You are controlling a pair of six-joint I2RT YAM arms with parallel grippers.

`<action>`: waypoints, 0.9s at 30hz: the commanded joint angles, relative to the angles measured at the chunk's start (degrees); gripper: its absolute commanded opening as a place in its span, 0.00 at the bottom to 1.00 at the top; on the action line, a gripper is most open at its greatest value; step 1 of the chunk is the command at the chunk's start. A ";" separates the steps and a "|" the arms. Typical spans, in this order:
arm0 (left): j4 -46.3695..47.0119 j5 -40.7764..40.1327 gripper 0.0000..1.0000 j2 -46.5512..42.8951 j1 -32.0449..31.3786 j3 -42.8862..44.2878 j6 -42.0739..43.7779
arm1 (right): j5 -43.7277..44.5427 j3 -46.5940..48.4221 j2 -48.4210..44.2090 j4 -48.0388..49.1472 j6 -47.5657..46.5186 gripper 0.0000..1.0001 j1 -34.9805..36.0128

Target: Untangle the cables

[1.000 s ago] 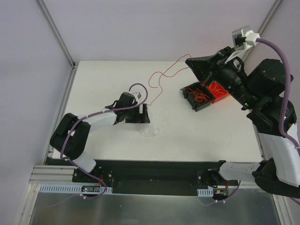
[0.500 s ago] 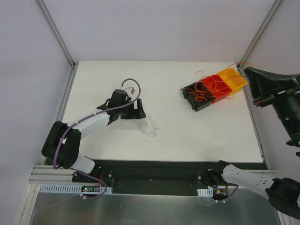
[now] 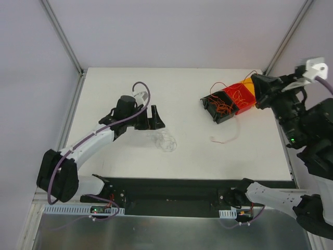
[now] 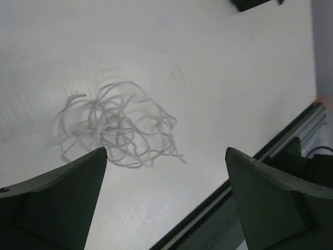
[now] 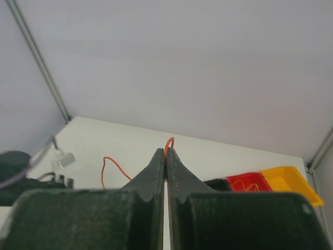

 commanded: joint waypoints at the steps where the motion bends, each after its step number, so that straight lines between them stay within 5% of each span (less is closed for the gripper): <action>1: -3.28 5.88 0.99 -11.40 0.24 8.77 0.22 | 6.67 -4.77 1.63 4.21 -4.39 0.01 -0.51; 9: -15.16 5.09 0.99 -13.09 0.24 27.67 11.65 | -0.69 -4.52 9.97 7.82 -1.24 0.00 -8.23; 17: -16.13 0.96 0.99 -13.53 0.33 22.78 17.90 | -13.27 7.60 22.10 6.07 6.33 0.00 -22.65; 27: -15.95 1.58 0.99 -11.60 0.86 20.74 19.39 | -16.18 17.45 27.56 4.31 7.47 0.00 -32.59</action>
